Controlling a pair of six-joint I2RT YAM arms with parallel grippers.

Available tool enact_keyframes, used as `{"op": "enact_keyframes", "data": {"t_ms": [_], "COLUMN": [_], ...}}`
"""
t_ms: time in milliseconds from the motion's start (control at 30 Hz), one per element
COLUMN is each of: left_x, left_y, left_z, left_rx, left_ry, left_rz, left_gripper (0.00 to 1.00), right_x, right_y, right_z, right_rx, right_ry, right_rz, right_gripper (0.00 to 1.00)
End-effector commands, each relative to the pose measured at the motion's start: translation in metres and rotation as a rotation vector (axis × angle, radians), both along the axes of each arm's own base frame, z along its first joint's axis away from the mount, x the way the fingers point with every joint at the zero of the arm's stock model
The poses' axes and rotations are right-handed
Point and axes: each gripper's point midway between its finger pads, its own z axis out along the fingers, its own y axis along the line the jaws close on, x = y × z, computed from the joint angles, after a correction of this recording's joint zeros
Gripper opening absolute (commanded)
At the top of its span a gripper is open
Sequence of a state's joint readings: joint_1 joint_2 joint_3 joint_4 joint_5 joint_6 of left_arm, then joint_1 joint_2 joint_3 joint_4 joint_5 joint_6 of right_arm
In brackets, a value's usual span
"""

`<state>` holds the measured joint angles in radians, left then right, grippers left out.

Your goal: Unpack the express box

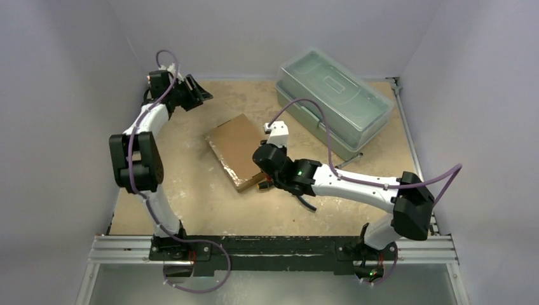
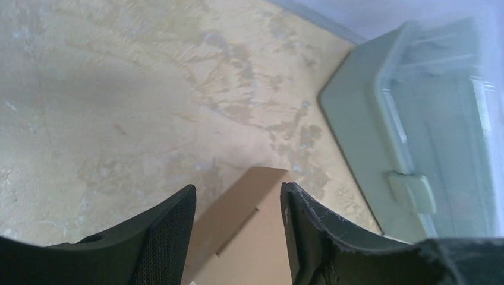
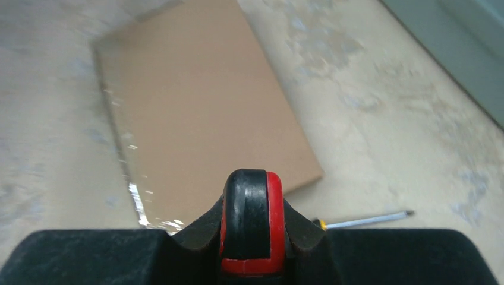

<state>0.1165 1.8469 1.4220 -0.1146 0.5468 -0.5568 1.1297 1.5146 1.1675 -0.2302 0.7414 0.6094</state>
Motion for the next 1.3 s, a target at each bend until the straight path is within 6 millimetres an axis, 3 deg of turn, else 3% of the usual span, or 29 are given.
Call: {"op": "enact_keyframes", "data": {"t_ms": [0, 67, 200, 433, 667, 867, 1033, 1133, 1200, 1267], "left_x": [0.009, 0.007, -0.001, -0.012, -0.034, -0.085, -0.126, -0.156, -0.178, -0.199], "left_y": [-0.002, -0.003, -0.017, -0.031, -0.017, -0.005, 0.017, 0.022, 0.014, 0.006], "left_z": [-0.053, -0.066, -0.079, -0.098, -0.126, -0.149, -0.147, -0.152, -0.159, -0.166], "left_rx": [0.034, 0.070, 0.111, 0.163, 0.185, 0.165, 0.136, 0.101, 0.044, -0.023], "left_ry": [0.146, 0.190, 0.216, 0.263, 0.406, 0.557, 0.592, 0.628, 0.656, 0.688], "left_rz": [-0.037, -0.038, -0.055, -0.078, 0.033, 0.128, 0.262, 0.343, 0.362, 0.384], "left_gripper": [0.54, 0.53, 0.53, 0.54, 0.54, 0.53, 0.53, 0.53, 0.53, 0.54], "right_x": [-0.004, -0.004, -0.009, 0.005, 0.026, 0.058, 0.088, 0.114, 0.136, 0.163], "right_y": [-0.027, -0.035, -0.031, -0.028, 0.005, 0.028, 0.047, 0.065, 0.079, 0.093], "right_z": [-0.040, -0.054, -0.078, -0.109, -0.108, -0.097, -0.089, -0.090, -0.086, -0.062], "right_rx": [-0.008, -0.077, -0.139, -0.198, -0.197, -0.240, -0.271, -0.256, -0.244, -0.209], "right_ry": [0.153, 0.215, 0.325, 0.359, 0.379, 0.415, 0.404, 0.385, 0.340, 0.243], "right_rz": [-0.133, -0.144, -0.068, -0.072, -0.010, 0.080, 0.132, 0.153, 0.154, 0.131], "right_gripper": [0.00, 0.00, 0.00, 0.00, 0.00, 0.00, 0.00, 0.00, 0.00, 0.00]}}
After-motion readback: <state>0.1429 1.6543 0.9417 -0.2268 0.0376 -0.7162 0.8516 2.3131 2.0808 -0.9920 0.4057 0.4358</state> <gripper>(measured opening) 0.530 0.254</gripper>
